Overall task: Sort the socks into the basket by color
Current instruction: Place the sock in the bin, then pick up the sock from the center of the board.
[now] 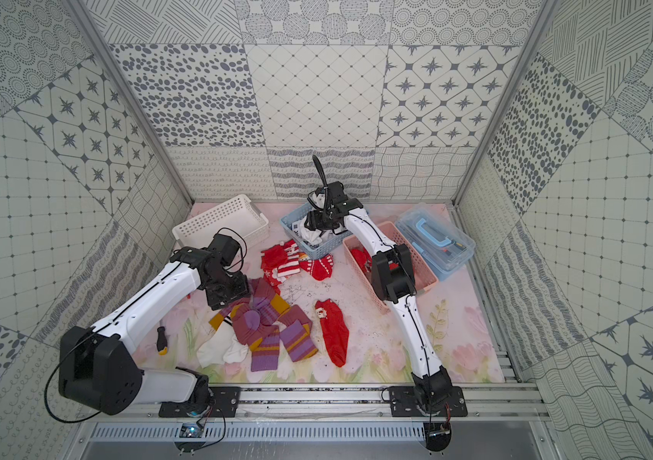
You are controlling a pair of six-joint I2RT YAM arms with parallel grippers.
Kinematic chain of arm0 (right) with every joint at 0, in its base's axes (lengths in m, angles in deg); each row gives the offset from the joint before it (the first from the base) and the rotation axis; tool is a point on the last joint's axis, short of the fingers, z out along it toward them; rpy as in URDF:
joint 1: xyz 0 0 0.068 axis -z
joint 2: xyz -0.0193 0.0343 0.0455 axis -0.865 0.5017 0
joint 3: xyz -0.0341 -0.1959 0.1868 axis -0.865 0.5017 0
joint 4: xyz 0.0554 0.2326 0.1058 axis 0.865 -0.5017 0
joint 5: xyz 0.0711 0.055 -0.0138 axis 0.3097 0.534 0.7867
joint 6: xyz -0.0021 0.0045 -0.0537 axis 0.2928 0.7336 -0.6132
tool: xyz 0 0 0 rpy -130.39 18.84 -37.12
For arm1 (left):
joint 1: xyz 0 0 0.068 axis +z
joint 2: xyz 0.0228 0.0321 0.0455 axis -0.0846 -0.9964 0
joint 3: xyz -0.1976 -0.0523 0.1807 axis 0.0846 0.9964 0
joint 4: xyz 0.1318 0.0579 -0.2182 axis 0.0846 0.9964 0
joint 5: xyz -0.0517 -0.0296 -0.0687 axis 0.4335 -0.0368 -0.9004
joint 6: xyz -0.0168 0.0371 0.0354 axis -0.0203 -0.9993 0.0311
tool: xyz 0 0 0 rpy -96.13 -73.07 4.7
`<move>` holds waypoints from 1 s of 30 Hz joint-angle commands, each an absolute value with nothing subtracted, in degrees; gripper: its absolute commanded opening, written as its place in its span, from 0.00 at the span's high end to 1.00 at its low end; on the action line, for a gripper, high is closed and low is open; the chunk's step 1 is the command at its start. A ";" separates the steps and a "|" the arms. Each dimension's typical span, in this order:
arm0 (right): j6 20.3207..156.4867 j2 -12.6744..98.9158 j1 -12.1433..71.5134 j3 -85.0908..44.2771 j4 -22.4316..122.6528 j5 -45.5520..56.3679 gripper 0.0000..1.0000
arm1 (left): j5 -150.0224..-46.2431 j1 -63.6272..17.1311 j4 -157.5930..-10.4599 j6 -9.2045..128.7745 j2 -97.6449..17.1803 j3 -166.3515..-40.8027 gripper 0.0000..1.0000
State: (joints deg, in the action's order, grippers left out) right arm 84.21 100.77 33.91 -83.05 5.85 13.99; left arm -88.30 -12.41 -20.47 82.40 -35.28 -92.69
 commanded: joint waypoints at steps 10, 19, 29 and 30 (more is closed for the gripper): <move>84.04 90.61 33.61 -82.52 4.77 11.54 0.02 | -84.28 -12.55 -12.51 87.75 -34.72 -88.08 0.39; 83.76 82.80 32.44 -72.59 8.08 12.33 0.02 | -82.64 -12.07 -12.83 95.17 -27.98 -81.13 0.42; 84.03 79.37 31.78 -67.31 9.10 13.66 0.02 | -90.31 -13.43 -21.19 95.59 -32.40 -74.27 0.43; 84.03 79.00 31.70 -66.61 9.46 13.54 0.02 | -90.68 -14.20 -21.98 95.33 -33.54 -74.37 0.41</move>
